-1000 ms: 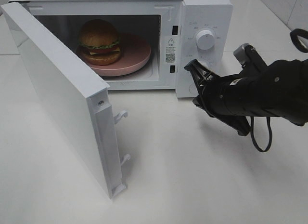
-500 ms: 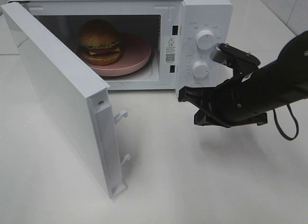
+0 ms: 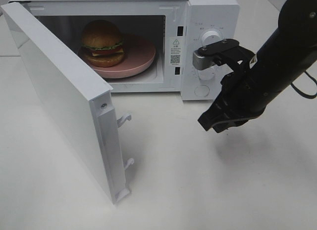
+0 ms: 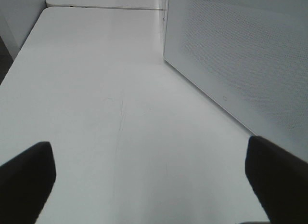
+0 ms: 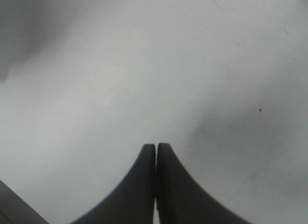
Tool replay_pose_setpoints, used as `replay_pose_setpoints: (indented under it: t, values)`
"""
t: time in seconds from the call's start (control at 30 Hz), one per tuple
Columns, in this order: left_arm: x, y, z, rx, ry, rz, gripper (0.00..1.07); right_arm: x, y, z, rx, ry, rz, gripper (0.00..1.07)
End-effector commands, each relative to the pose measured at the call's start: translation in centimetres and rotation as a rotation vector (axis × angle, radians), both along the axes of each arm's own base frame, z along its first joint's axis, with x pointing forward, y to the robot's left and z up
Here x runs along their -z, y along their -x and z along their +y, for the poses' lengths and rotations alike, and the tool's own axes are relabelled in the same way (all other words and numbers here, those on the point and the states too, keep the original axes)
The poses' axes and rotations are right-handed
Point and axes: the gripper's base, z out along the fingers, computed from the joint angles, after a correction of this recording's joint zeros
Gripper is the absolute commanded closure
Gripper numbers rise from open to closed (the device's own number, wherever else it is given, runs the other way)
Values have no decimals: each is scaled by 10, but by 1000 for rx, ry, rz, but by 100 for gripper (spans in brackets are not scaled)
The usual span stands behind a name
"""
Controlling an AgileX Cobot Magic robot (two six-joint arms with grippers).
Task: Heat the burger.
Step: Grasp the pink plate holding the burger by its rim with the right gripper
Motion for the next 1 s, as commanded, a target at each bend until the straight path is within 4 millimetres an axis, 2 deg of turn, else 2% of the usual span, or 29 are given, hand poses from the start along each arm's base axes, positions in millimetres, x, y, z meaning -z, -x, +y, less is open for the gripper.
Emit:
replay_pose_setpoints:
  t: [0.03,0.07,0.13,0.23,0.3,0.4,0.47,0.67,0.73,0.77,0.8,0.83,0.87,0.9,0.93,0.97,1.0]
  values:
    - [0,2,0,-6,4,-23,7,-8,0,-2,-241,74,-25,106]
    - [0,2,0,-6,4,-23,7,-8,0,-2,-241,74,-25,106]
    - [0,2,0,-6,4,-23,7,-11,-1,-2,-521,136,-96,105]
    - [0,2,0,-6,4,-23,7,-11,-1,-3,-600,158,-117,104]
    - [0,2,0,-6,4,-23,7,-11,-3,-4,-871,239,-193,103]
    - [0,2,0,-6,4,-23,7,-11,-4,-4,-919,252,-205,103]
    - [0,2,0,-6,4,-23,7,-12,-7,-5,-1079,310,-275,100]
    - [0,2,0,-6,4,-23,7,-13,-11,-4,-1125,355,-328,95]
    - [0,2,0,-6,4,-23,7,-14,-16,-6,-1152,418,-374,82]
    - [0,2,0,-6,4,-23,7,-14,-16,-6,-1152,418,-374,82]
    - [0,2,0,-6,4,-23,7,-14,-17,-6,-1152,422,-381,77]
    - [0,2,0,-6,4,-23,7,-15,-18,-5,-1142,421,-401,66]
    - [0,2,0,-6,4,-23,7,-15,-18,-5,-1142,421,-401,66]
    - [0,2,0,-6,4,-23,7,-16,-18,-2,-1135,418,-414,59]
    - [0,2,0,-6,4,-23,7,-17,-18,4,-1124,421,-448,46]
    - [0,2,0,-6,4,-23,7,-17,-18,4,-1124,421,-448,46]
    - [0,2,0,-6,4,-23,7,-18,-18,11,-1084,403,-483,33]
